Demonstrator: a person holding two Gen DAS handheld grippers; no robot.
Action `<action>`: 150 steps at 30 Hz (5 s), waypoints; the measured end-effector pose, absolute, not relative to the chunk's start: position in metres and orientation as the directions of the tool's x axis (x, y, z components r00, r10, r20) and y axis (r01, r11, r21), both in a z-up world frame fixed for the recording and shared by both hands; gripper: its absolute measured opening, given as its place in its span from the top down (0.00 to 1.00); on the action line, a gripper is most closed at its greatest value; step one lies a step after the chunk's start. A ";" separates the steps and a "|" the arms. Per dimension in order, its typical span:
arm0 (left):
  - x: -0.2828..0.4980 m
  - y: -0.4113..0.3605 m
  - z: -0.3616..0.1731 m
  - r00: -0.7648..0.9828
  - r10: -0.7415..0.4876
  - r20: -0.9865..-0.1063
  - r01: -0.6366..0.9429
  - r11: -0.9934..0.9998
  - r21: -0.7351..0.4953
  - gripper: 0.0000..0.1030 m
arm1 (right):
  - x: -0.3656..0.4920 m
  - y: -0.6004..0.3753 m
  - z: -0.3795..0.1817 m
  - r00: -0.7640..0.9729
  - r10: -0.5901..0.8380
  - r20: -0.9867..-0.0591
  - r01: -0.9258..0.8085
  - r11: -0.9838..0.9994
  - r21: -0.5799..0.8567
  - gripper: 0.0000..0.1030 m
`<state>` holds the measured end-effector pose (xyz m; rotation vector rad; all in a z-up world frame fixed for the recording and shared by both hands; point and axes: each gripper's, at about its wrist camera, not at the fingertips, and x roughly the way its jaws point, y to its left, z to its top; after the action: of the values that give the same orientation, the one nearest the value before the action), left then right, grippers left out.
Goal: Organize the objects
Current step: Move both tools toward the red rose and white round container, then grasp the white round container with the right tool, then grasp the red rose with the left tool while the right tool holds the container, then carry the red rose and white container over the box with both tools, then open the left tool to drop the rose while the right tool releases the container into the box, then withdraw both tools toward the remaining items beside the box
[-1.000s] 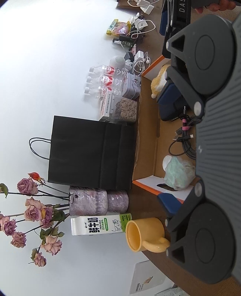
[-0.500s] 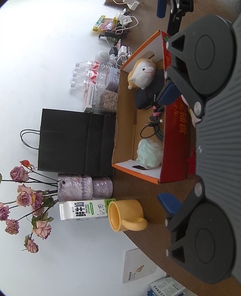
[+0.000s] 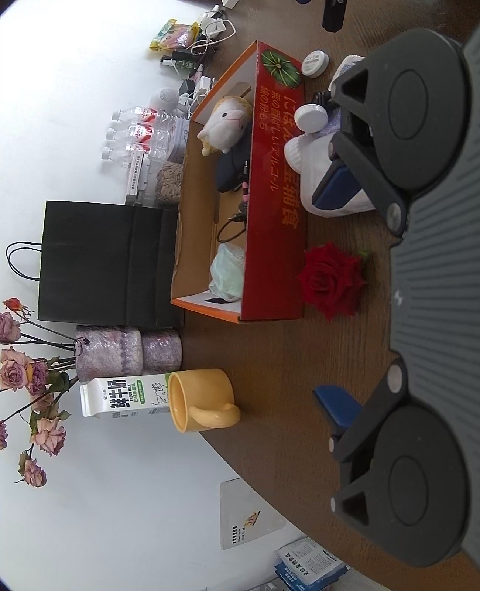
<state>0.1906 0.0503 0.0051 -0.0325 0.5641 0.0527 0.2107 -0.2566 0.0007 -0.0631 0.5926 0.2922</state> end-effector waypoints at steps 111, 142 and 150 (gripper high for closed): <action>0.261 -0.007 0.048 0.933 -0.048 -0.357 0.028 0.998 -0.060 0.67 | 0.273 -0.171 0.041 0.880 0.366 -0.302 -0.389 0.921 -0.017 0.63; 0.291 -0.001 0.024 0.951 -0.007 -0.311 -0.017 0.997 -0.075 0.00 | 0.302 -0.166 0.012 0.895 0.320 -0.311 -0.344 0.939 -0.025 0.00; 0.292 0.000 0.023 0.948 -0.001 -0.317 -0.026 0.996 -0.082 0.00 | 0.299 -0.165 0.012 0.893 0.327 -0.310 -0.353 0.935 -0.032 0.00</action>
<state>0.2921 0.0001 0.0227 -0.0855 0.3228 0.0128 0.2995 -0.1652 0.0125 -0.0884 0.3064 0.3531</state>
